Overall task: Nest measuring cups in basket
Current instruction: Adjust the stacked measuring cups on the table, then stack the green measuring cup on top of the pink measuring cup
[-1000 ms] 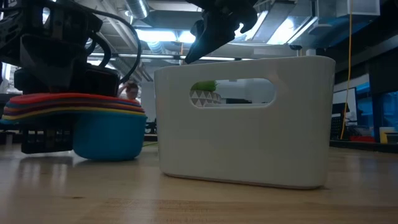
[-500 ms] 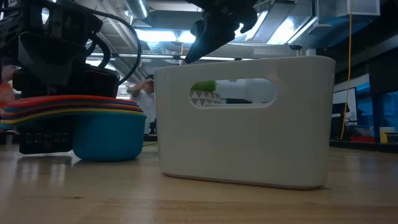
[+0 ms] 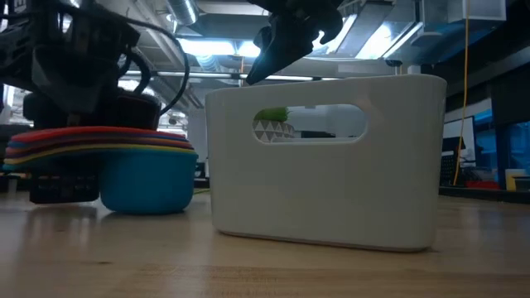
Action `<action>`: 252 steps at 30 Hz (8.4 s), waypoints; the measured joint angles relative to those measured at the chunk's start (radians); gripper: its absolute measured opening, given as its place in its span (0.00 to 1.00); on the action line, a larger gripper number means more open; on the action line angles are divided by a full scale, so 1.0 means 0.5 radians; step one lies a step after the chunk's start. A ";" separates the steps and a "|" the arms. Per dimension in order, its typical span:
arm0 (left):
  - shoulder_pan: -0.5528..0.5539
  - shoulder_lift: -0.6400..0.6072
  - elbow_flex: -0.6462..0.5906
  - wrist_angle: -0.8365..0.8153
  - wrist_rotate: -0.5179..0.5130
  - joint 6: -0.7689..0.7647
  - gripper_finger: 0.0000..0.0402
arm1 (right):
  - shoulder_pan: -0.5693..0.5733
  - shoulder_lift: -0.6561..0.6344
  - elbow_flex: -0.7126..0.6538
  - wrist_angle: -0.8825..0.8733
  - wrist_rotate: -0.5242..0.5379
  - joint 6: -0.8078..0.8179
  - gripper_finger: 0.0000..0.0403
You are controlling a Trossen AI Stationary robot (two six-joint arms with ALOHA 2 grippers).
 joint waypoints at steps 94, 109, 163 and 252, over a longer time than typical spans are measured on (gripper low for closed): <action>0.356 -0.651 1.571 -2.680 -1.193 1.781 0.49 | -0.094 -1.639 -1.986 1.010 -0.065 0.608 0.39; 0.286 -0.034 1.569 -2.494 -1.158 2.063 0.49 | -0.094 -1.639 -1.986 1.022 -0.065 0.609 0.39; 0.263 0.365 1.564 -2.471 -1.565 1.671 0.49 | -0.094 -1.639 -1.986 1.016 -0.065 0.606 0.39; -0.231 -0.554 1.567 -3.253 -1.471 -0.588 0.01 | -0.094 -1.637 -1.984 1.065 -0.063 0.360 0.39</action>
